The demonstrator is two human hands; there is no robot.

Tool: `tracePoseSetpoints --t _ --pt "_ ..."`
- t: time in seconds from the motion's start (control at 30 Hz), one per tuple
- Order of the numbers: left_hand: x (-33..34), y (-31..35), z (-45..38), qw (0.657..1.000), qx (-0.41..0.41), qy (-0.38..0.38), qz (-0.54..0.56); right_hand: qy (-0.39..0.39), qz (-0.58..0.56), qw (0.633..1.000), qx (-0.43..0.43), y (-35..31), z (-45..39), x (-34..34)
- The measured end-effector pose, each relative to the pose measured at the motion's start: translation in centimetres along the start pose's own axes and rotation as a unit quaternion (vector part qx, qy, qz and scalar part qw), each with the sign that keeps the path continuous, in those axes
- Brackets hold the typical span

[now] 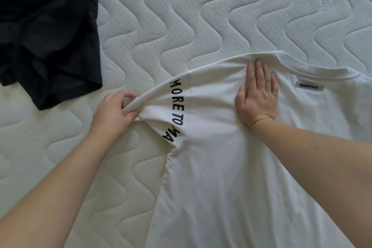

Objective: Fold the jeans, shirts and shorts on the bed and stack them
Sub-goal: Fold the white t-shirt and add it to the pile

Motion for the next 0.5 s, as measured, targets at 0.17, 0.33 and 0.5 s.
tracePoseSetpoints --t 0.17,0.33,0.5 --pt "-0.4 2.2 -0.4 0.999 0.033 -0.01 -0.01 0.003 -0.002 1.0 0.002 0.0 0.0 0.0" --pt "0.3 7.6 -2.7 0.993 0.112 -0.024 0.036 0.008 0.002 1.0 0.001 -0.1 0.1 -0.1" --pt "2.5 12.9 -4.5 0.994 0.089 -0.025 0.054 0.007 0.014 1.0 -0.006 -0.2 0.0 0.0"
Point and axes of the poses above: each hand's wrist, its own z-axis away from the middle knuckle, its own x-axis out of the palm, y = z × x, the point moved 7 cm from there along -z, towards the middle knuckle, and after that the axes turned 4 degrees about y, right-handed, at the moved point
